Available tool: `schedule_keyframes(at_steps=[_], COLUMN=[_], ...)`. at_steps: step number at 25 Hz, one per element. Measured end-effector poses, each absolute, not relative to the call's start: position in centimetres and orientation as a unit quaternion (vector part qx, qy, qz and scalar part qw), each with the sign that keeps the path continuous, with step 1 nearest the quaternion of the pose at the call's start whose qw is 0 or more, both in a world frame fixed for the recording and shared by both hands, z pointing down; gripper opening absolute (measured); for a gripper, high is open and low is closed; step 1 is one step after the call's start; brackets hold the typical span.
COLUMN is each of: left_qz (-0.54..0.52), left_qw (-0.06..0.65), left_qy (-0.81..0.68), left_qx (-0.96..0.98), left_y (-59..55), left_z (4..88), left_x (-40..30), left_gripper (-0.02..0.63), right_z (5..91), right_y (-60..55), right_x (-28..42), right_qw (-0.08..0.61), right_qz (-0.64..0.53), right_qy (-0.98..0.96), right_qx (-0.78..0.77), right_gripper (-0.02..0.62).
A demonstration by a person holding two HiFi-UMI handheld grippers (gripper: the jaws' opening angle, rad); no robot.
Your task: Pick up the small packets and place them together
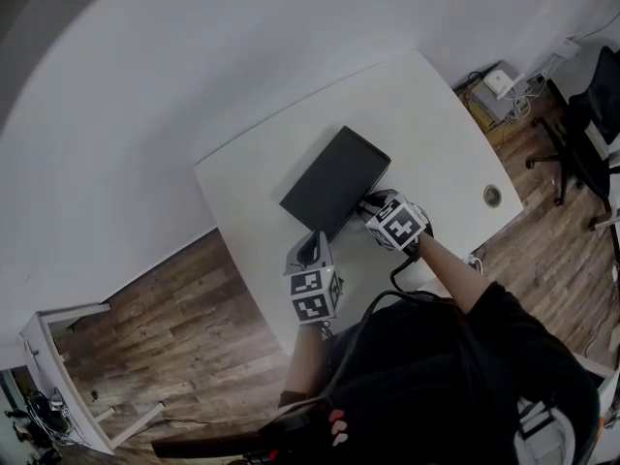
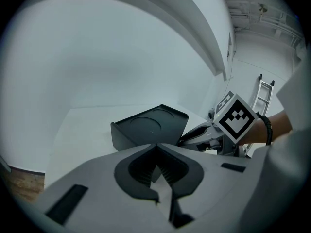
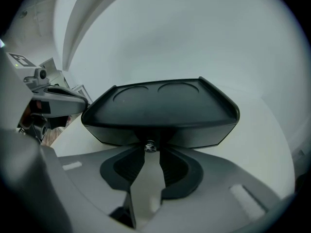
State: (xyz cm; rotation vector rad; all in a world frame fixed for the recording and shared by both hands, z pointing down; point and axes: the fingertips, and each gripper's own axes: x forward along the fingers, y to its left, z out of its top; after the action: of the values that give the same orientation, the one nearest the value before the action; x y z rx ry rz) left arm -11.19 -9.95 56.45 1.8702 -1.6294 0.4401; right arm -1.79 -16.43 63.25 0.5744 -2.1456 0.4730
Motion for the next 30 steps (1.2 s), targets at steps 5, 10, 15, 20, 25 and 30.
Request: schedule_keyframes(at_steps=[5,10,15,20,25,30], left_qz=[0.192,0.196,0.194,0.192,0.19,0.187], left_qw=[0.295,0.299,0.299,0.3,0.304,0.306], left_qy=[-0.619,-0.606,-0.602,-0.604,-0.598,-0.6], left_qx=[0.702,0.71,0.715,0.714,0.717,0.715], left_y=[-9.9,-10.1,-9.9,-9.9,-9.8,-10.0], left_z=[56.6,56.5,56.5,56.6,56.6,56.5], left_x=[-11.1,-11.1,-11.2,-11.0,-11.1,-11.1], left_gripper=[-0.002,-0.002,-0.002,-0.002,-0.002,-0.002], right_z=[63.3,63.2,63.2,63.4,63.6,63.5], right_y=[-16.2,-16.2,-15.0,-13.7,-12.2,-10.9], right_x=[-1.9,-1.9,-0.7,1.2,2.8,4.5], right_qw=[0.419,0.424,0.429,0.437,0.442,0.445], right_qz=[0.193,0.186,0.197,0.199,0.205,0.212], right_qy=[-0.858,-0.858,-0.855,-0.852,-0.847,-0.843], right_qx=[0.224,0.223,0.214,0.207,0.213,0.216], right_gripper=[0.066,0.066,0.066,0.066,0.066,0.066])
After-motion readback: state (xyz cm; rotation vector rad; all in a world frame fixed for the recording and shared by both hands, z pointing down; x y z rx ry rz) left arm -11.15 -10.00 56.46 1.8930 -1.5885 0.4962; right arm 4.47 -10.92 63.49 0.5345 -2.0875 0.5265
